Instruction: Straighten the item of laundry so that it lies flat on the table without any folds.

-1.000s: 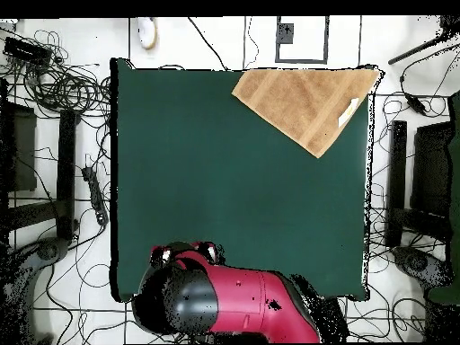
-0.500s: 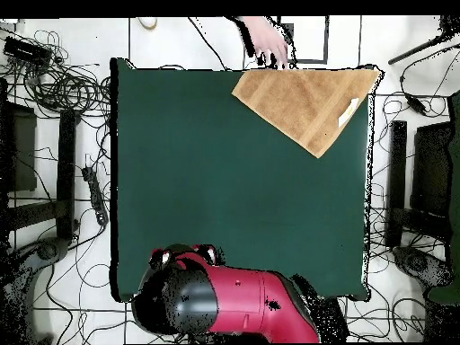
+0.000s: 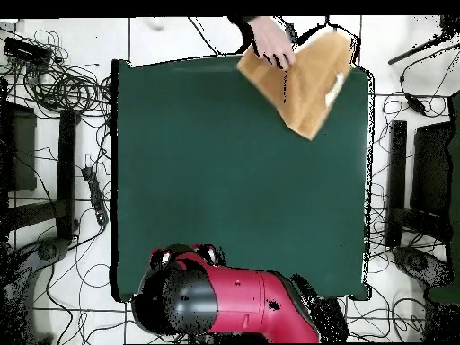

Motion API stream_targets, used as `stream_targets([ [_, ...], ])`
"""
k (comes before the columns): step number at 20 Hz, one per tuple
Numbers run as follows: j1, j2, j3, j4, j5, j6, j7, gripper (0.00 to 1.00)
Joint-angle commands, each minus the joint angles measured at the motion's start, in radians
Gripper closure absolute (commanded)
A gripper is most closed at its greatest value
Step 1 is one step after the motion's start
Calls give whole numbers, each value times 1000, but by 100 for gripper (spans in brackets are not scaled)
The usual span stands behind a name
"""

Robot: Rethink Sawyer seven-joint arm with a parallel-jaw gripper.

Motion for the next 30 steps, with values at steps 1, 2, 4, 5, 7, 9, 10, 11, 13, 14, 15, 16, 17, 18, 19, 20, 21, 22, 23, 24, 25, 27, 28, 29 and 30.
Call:
stream_targets([
  [1, 23, 43, 89, 60, -6, 85, -41, 0],
  [2, 22, 40, 90, 63, -3, 78, -43, 0],
  [4, 20, 41, 90, 66, 0, 74, -45, 0],
  [5, 21, 42, 90, 65, -2, 77, -44, 0],
  [7, 23, 40, 89, 66, -2, 75, -41, 0],
  [9, 21, 41, 90, 66, 0, 75, -42, 0],
  [10, 20, 41, 91, 65, 1, 78, -43, 0],
  [11, 22, 42, 90, 61, -3, 83, -41, 0],
  [13, 25, 42, 88, 57, -8, 85, -36, 0],
  [14, 23, 40, 89, 62, -1, 79, -38, 0],
  [15, 23, 41, 89, 61, -2, 82, -38, 0],
  [16, 22, 41, 89, 63, -1, 80, -39, 0],
  [17, 22, 41, 89, 64, -2, 77, -40, 0],
  [18, 20, 41, 91, 66, 4, 73, -41, 0],
  [19, 20, 42, 92, 66, 1, 72, -43, 0],
  [20, 20, 40, 92, 68, 4, 67, -42, 0],
  [21, 24, 41, 90, 64, -2, 71, -37, 0],
  [22, 25, 39, 90, 65, -1, 71, -37, 0],
  [23, 25, 41, 89, 61, -4, 79, -36, 0],
  [24, 23, 41, 91, 62, -2, 78, -38, 0],
  [25, 23, 42, 91, 63, -1, 77, -37, 0],
  [27, 24, 40, 91, 63, -1, 74, -37, 0],
  [28, 24, 42, 90, 61, -3, 78, -38, 0],
  [29, 22, 41, 91, 63, -1, 75, -39, 0],
  [30, 22, 42, 92, 63, 0, 74, -39, 0],
])
